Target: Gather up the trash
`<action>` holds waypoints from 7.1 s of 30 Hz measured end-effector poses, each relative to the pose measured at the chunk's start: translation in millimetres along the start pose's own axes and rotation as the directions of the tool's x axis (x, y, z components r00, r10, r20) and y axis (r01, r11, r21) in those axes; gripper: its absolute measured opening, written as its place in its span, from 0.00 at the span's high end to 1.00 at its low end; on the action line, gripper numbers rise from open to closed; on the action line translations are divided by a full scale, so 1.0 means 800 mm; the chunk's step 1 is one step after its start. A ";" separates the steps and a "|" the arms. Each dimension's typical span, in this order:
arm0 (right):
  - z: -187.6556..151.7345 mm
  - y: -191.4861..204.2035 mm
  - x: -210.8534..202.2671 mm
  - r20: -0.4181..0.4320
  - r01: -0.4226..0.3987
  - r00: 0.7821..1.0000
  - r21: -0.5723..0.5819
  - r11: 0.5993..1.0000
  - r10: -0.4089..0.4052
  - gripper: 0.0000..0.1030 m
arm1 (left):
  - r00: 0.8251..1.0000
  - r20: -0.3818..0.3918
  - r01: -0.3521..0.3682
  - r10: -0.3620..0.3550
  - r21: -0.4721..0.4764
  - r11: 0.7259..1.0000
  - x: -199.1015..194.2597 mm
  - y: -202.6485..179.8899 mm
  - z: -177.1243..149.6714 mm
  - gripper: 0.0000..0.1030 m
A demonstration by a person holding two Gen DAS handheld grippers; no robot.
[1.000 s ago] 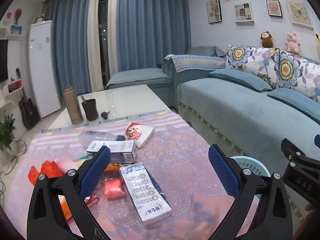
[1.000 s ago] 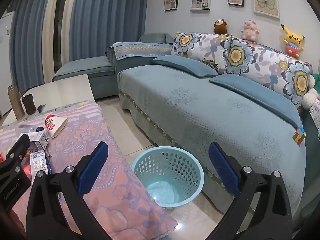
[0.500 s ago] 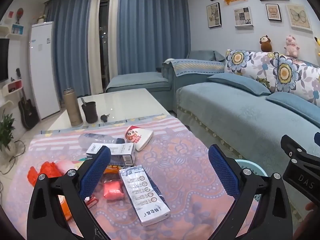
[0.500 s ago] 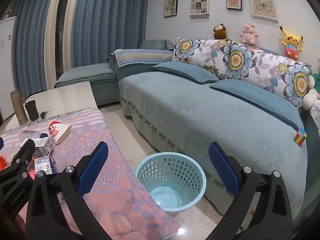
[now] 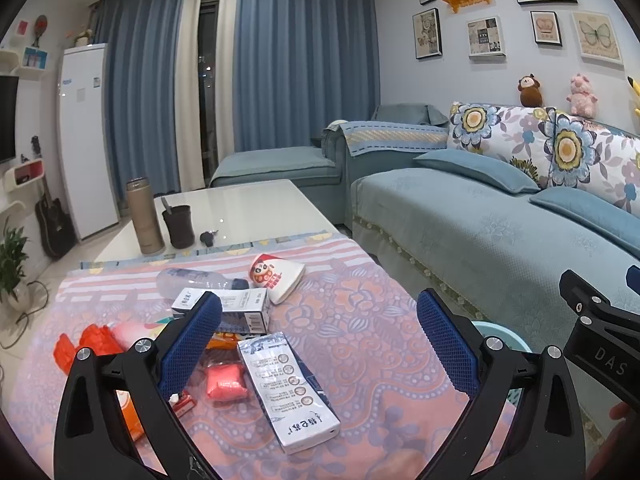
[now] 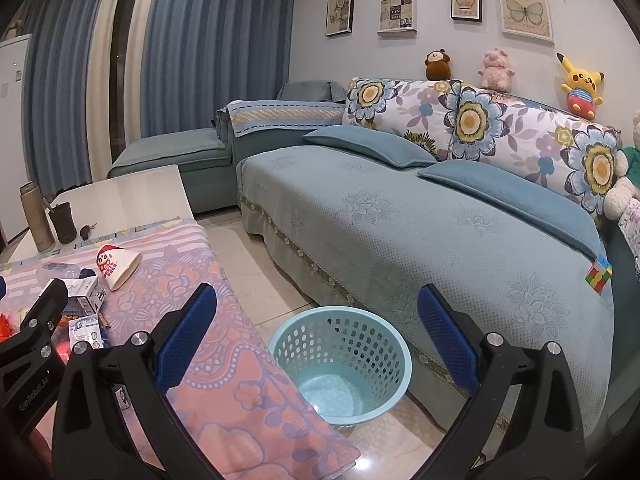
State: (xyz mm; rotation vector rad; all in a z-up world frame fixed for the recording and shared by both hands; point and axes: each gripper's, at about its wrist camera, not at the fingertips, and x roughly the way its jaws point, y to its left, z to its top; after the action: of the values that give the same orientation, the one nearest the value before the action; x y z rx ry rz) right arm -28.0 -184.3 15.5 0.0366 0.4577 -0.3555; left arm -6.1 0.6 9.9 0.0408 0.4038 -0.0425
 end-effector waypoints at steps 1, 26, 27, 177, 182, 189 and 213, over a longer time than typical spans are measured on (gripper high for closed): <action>0.000 0.000 0.000 -0.001 0.000 1.000 -0.001 1.000 0.000 0.07 | 1.000 0.001 0.000 0.000 0.000 1.000 0.000 0.000 -0.001 0.08; 0.003 -0.001 -0.009 0.023 0.025 0.999 -0.011 1.000 -0.025 0.07 | 1.000 0.009 0.002 -0.001 -0.005 1.000 -0.001 0.003 0.000 0.08; 0.003 0.000 -0.009 0.024 0.026 0.999 -0.013 1.000 -0.026 0.07 | 1.000 0.009 0.002 -0.002 -0.004 1.000 -0.001 0.003 0.000 0.08; -0.055 -0.094 0.214 -0.412 -0.107 0.892 0.201 0.974 0.184 0.44 | 0.707 -0.410 0.593 -0.577 -0.101 0.799 0.159 -0.094 -0.022 0.60; -0.008 -0.033 0.152 -0.277 -0.246 0.923 0.104 0.964 0.265 0.44 | 0.801 -0.310 0.504 -0.513 -0.115 0.856 0.114 -0.022 0.001 0.52; 0.025 0.072 0.089 -0.206 -0.435 0.882 -0.013 0.900 0.423 0.44 | 0.932 -0.194 0.272 -0.305 -0.181 0.945 0.048 0.115 0.017 0.40; -0.079 0.339 0.090 -0.531 -0.715 0.647 -0.175 0.676 0.547 0.34 | 0.925 -0.378 -0.185 0.028 -0.384 0.905 0.064 0.364 -0.089 0.19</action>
State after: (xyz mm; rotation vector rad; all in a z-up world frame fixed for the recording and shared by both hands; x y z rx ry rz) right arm 98.9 53.6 -85.3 -0.0937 0.9245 0.4849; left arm 27.7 293.1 -66.4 -0.3559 0.7779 0.1659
